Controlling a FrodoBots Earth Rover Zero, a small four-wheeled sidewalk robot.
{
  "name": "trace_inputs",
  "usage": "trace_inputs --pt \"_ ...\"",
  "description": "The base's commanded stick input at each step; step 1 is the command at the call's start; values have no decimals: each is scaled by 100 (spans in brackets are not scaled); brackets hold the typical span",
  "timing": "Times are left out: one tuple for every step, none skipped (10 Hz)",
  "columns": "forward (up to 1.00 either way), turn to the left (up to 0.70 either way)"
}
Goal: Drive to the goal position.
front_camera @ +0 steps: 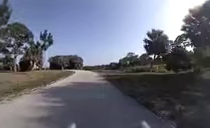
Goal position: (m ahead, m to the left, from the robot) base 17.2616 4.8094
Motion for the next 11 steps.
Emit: trace_inputs --pt "100 4" --pt "100 4" --pt "100 4" --pt "100 4" --pt "100 4" --pt "100 4" --pt "100 3" --pt "100 4" --pt "100 4" --pt "100 5" --pt "100 9"
